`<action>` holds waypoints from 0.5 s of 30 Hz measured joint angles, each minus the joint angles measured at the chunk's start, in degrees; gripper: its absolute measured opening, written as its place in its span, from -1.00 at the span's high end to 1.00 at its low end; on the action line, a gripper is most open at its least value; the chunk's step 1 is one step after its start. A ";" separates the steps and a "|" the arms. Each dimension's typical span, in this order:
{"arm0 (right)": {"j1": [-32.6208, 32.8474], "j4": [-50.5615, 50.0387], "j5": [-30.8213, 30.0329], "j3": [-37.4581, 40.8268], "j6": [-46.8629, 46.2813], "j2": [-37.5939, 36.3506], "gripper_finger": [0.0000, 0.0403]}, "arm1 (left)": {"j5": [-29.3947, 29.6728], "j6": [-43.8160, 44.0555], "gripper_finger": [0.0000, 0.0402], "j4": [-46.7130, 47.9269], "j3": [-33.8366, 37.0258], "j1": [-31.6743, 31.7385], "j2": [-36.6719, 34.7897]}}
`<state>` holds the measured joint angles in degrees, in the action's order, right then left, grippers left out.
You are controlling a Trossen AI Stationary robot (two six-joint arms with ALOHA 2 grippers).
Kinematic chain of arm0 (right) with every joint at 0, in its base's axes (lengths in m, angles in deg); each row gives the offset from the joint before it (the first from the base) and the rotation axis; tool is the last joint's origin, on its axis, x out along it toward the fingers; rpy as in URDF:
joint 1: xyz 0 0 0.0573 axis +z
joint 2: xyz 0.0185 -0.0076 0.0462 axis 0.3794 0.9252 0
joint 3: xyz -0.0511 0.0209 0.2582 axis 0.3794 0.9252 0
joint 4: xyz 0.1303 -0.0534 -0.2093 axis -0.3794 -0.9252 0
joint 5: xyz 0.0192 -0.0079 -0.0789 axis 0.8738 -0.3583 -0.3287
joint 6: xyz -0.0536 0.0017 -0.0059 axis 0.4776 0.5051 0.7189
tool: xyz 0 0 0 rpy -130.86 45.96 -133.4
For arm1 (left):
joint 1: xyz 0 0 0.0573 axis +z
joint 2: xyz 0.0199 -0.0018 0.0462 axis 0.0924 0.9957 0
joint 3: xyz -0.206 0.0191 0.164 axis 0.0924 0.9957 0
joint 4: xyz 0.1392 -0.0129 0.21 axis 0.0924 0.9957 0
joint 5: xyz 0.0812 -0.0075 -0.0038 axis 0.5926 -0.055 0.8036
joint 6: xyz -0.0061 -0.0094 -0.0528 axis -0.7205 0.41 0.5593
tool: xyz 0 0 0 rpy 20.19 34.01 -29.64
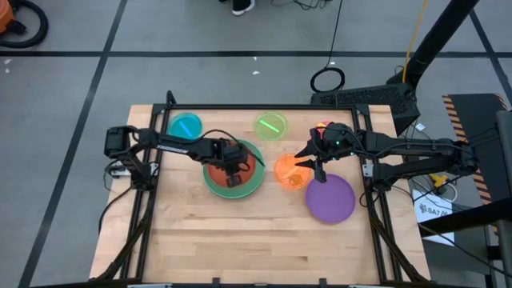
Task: Stack plastic plates
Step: Stack the orange plate on top of the light green plate, then stack the purple plate on top of the orange plate
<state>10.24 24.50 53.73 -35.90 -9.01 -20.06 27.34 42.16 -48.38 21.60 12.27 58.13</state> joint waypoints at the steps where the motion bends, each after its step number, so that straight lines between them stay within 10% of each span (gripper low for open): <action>1: 0.00 0.02 0.00 0.00 -0.44 0.00 0.38 | 0.84 0.19 0.63 0.39 0.01 -0.21 -0.92; 15: 3.25 0.41 -7.72 0.82 -19.15 1.75 0.38 | 16.98 -10.78 0.97 -11.09 5.03 -13.46 -22.51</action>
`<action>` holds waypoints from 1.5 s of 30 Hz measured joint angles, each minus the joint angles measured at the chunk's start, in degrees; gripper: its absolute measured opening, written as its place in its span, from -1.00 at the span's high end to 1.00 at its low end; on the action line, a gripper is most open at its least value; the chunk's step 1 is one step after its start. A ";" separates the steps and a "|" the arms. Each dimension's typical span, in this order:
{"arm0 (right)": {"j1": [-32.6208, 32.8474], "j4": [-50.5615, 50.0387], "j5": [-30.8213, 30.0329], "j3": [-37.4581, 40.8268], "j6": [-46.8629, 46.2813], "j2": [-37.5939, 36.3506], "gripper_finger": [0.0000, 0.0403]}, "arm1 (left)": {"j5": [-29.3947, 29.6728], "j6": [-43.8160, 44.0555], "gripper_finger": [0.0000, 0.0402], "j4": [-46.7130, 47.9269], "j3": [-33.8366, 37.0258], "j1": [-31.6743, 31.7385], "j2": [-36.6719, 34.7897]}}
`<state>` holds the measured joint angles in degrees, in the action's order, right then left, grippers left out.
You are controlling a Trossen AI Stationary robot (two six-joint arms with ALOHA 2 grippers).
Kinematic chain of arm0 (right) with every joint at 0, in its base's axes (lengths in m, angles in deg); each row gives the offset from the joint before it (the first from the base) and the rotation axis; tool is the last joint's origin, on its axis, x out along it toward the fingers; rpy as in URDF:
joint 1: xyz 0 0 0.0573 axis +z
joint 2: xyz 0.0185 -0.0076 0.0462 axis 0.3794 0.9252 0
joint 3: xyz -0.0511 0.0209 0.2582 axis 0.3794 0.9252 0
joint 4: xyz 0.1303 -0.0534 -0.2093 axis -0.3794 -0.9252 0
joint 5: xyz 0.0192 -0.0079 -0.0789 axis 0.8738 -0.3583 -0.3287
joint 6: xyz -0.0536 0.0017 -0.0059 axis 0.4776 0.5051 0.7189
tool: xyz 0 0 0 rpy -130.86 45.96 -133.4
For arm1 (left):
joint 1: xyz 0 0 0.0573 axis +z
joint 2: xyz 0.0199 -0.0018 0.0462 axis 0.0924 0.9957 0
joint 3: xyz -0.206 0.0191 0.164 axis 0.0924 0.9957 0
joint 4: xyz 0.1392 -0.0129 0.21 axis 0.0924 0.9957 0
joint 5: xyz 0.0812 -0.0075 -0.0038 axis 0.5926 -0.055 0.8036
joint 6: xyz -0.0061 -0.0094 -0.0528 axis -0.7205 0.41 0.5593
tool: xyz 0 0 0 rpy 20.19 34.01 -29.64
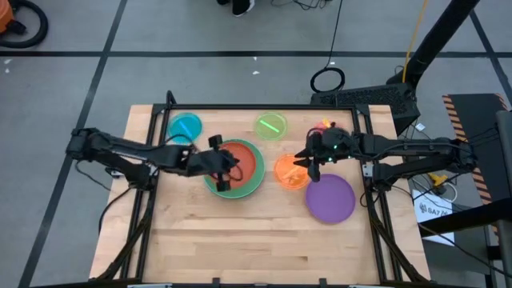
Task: Stack plastic plates
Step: Stack the purple plate on top of the orange plate
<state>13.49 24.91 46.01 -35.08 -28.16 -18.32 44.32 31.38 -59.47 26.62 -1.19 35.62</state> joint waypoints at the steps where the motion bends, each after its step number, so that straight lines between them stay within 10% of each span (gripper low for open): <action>1: 1.06 -0.25 -0.92 0.10 -1.41 0.88 0.38 | 0.66 -0.60 0.97 -1.13 1.48 -0.70 -1.82; 14: 15.79 1.32 -5.31 -0.40 -26.23 16.15 0.38 | 1.40 -11.08 0.98 -17.80 14.43 -1.91 -21.53; 27: 25.24 -29.60 1.81 -7.76 -57.69 19.69 0.38 | 1.46 -11.37 0.98 -15.84 14.44 1.47 -23.51; 45: 25.76 -25.63 -1.09 -9.61 -57.56 29.90 0.38 | 1.59 -11.52 0.98 -11.85 14.44 3.49 -23.49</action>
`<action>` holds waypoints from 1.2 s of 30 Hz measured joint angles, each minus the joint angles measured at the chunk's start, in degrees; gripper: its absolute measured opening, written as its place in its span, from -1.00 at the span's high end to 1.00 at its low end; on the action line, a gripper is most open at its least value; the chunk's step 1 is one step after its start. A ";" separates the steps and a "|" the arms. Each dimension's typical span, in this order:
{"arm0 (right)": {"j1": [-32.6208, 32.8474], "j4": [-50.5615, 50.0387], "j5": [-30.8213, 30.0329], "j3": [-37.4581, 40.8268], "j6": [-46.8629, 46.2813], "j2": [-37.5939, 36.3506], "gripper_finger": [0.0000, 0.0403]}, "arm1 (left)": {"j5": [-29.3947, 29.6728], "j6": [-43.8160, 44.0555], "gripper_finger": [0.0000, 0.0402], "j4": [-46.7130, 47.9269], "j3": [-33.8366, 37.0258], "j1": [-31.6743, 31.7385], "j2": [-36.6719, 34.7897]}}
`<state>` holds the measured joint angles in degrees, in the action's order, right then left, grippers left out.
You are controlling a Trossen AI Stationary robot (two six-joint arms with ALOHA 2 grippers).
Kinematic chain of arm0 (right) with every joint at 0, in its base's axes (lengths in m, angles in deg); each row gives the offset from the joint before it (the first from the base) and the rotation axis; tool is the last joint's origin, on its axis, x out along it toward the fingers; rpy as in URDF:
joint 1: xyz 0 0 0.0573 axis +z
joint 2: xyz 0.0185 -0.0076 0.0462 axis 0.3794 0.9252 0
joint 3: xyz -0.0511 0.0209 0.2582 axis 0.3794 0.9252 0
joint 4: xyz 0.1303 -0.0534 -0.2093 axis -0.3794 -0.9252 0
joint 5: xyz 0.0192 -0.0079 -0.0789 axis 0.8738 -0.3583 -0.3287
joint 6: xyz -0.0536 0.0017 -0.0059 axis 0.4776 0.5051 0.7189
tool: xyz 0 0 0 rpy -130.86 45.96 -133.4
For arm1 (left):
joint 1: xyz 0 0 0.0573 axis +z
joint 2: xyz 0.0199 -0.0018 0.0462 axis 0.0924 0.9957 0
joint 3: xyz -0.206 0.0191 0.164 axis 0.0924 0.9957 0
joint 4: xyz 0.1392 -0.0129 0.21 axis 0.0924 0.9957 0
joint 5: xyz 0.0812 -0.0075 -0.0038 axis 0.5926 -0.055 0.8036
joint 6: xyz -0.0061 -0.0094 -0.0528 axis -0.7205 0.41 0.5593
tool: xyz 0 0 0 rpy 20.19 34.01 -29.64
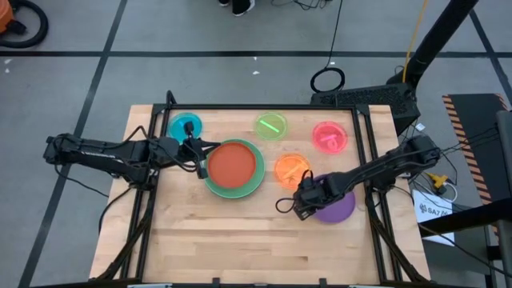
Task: Stack plastic plates
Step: Stack the purple plate on top of the orange plate
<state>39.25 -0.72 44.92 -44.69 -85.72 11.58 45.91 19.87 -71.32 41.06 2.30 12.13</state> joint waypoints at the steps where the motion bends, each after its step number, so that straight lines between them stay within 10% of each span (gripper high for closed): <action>1: 0.00 0.09 0.11 0.00 0.13 0.63 0.38 | 0.00 0.00 0.98 -0.05 0.00 0.00 0.00; 10: 0.04 1.04 0.24 -0.12 1.23 3.99 0.40 | 0.00 0.07 0.98 0.13 0.00 0.00 0.00; 22: -0.02 1.31 4.97 -0.47 -1.24 3.56 0.91 | 0.00 1.18 0.98 1.67 0.00 0.00 0.00; 36: -0.11 -33.68 -1.22 -24.64 13.01 3.81 0.98 | 0.02 4.12 0.98 -5.01 -0.02 -1.49 -3.98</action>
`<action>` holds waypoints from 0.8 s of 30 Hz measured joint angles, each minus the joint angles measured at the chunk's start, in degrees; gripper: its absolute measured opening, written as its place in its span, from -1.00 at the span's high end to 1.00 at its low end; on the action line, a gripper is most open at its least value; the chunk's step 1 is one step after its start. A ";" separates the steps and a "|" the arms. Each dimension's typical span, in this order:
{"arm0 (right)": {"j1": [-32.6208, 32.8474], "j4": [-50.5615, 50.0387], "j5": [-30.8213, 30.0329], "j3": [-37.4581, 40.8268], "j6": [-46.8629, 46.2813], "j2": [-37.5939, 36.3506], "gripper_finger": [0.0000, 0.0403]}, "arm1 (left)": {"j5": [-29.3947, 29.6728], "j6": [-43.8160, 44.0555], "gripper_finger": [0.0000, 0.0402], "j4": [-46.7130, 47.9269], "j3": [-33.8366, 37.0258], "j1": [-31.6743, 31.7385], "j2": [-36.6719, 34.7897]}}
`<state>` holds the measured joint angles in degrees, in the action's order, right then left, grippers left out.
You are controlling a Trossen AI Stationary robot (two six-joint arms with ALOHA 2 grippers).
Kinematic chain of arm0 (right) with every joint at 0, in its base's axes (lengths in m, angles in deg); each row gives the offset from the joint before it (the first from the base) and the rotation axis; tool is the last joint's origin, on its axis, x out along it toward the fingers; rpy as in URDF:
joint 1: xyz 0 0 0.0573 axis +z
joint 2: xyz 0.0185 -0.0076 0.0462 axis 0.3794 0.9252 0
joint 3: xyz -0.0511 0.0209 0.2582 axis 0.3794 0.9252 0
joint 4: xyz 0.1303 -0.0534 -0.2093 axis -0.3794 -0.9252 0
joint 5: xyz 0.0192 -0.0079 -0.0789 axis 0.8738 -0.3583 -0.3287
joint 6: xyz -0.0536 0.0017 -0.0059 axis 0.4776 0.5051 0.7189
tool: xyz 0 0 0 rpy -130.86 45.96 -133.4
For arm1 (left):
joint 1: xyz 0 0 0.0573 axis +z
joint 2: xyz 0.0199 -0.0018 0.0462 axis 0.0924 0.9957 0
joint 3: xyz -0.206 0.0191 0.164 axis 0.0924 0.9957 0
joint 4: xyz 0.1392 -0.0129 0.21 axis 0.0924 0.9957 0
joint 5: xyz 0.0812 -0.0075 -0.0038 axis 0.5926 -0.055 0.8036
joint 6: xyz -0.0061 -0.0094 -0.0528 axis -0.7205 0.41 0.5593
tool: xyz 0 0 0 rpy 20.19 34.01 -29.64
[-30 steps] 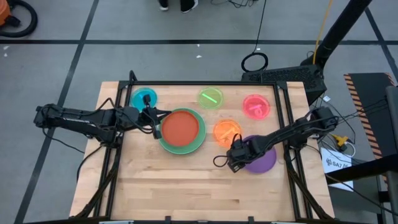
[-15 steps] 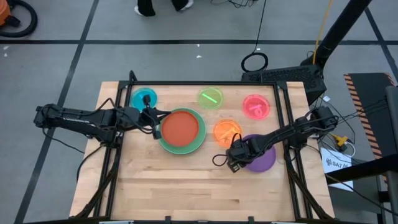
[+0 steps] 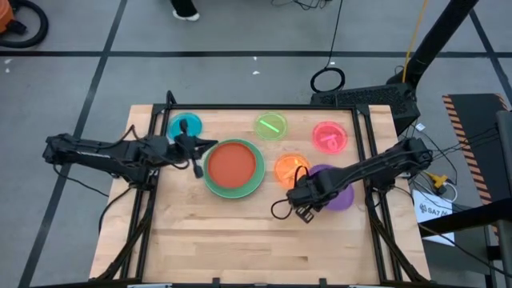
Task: Stack plastic plates
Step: Stack the purple plate on top of the orange plate
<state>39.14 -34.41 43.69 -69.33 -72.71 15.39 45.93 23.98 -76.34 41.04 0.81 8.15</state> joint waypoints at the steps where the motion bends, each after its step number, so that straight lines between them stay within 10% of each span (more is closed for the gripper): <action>1: -0.27 -1.64 -0.94 -1.67 0.89 0.00 0.98 | 0.00 -0.28 0.98 -0.75 -0.02 -0.05 -0.94; 13: -3.56 3.69 -18.68 -11.57 34.84 -0.04 0.99 | -0.02 -1.34 0.98 4.48 -0.07 -1.73 -9.96; 24: -12.70 22.38 -14.27 -14.30 59.21 6.85 0.99 | -0.02 -2.95 0.98 6.58 -0.07 -1.75 -11.47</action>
<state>26.44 -12.03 29.42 -83.64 -13.50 22.24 45.91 21.03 -69.75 40.98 -0.94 -3.32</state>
